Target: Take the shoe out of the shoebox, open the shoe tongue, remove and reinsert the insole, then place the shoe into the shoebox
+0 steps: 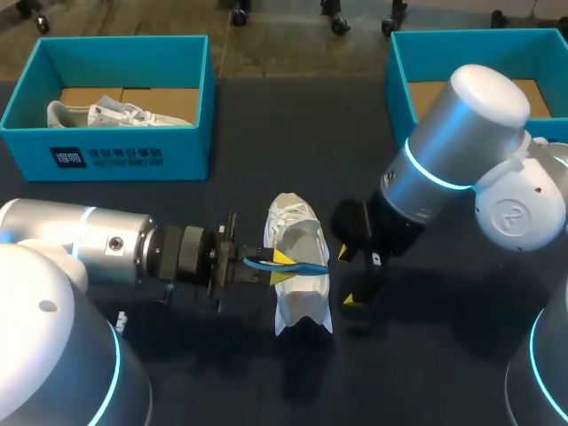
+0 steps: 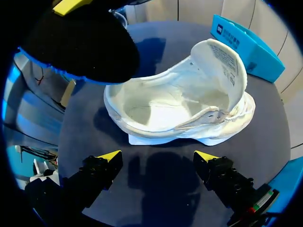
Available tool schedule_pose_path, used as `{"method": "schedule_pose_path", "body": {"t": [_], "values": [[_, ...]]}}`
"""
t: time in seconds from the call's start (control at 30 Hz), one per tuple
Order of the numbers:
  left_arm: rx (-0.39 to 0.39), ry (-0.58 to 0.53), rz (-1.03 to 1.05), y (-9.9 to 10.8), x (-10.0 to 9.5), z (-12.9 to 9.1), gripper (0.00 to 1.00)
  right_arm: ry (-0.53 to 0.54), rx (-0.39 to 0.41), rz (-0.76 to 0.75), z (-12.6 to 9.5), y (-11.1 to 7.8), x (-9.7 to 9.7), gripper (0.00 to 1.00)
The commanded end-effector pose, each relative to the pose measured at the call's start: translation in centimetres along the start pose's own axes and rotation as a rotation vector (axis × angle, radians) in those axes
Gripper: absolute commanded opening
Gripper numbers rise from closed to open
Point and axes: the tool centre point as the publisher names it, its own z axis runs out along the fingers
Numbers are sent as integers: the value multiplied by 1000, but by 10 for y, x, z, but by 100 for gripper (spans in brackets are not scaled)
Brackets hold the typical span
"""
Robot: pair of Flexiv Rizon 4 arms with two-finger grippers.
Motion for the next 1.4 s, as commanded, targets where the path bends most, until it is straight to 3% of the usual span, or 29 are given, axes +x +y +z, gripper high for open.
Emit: {"method": "schedule_pose_path", "body": {"t": [0.03,1.4], "values": [[6,6,1,7,-2,5,0,-15,-2,6,1,-1,6,100],[-115,14,-13,36,1,34,0,-14,-10,46,2,2,8,100]]}}
